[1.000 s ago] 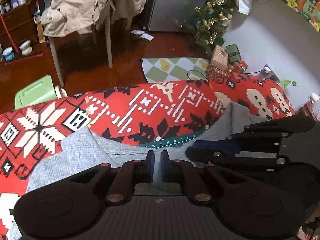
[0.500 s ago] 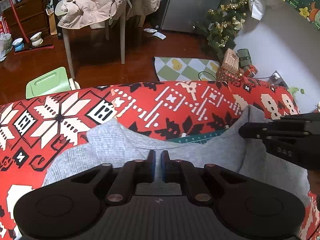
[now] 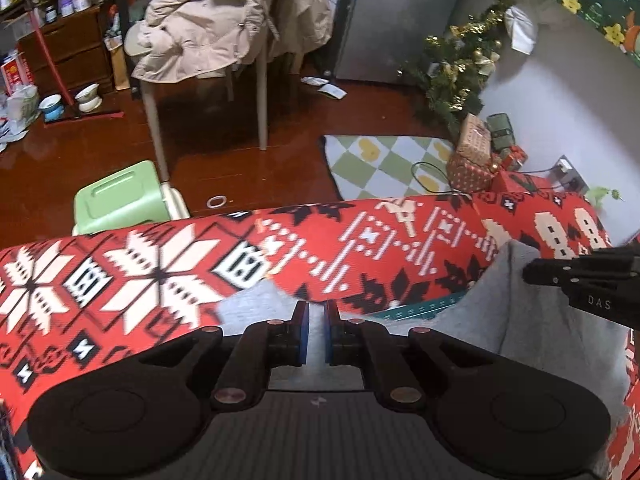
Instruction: Fold clothes
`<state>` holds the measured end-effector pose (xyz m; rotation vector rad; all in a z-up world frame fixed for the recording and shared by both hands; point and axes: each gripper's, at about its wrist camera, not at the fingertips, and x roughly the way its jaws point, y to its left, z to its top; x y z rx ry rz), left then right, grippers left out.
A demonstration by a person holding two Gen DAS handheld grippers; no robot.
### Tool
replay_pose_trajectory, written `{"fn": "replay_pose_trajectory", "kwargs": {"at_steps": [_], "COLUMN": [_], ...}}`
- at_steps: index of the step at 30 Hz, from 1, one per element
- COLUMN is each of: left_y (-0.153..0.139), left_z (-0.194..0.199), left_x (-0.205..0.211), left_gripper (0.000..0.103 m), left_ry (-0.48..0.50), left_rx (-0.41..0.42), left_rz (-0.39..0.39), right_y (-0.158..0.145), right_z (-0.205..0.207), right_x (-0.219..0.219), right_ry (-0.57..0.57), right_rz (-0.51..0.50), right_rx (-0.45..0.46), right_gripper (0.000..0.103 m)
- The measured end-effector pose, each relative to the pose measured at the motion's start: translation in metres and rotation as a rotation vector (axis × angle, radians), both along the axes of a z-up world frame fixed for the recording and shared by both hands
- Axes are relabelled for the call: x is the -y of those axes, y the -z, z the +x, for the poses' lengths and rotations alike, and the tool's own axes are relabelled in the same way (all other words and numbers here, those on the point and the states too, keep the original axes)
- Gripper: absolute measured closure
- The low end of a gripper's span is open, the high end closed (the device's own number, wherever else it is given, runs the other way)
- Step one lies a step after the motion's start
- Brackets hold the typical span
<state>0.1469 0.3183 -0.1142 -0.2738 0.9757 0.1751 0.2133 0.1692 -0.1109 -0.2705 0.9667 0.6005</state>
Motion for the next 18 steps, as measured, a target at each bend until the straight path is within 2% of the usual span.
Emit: {"fn": "replay_pose_trajectory", "kwargs": {"at_steps": [4,7,13,18], "left_y": [0.01,0.016,0.001,-0.009], "left_z": [-0.003,0.001,0.005,-0.012], "left_x": [-0.014,-0.02,-0.02,-0.019], "left_gripper": [0.097,0.095,0.095,0.095], "left_ry": [-0.033,-0.038,-0.032,-0.038], "left_rx": [-0.03,-0.02,0.0,0.008], "left_rz": [0.001,-0.003,0.019,0.02], "right_y": [0.01,0.014,-0.002,-0.005], "right_z": [0.006,0.017,0.029,0.019], "right_x": [0.003,0.003,0.017,0.045], "right_ry": [0.015,0.049,0.11,0.11], "right_rz": [0.007,0.039,0.041,0.008], "right_rx": [-0.006,-0.015,0.03,0.004], "right_gripper": [0.097,0.099,0.096,0.097]}}
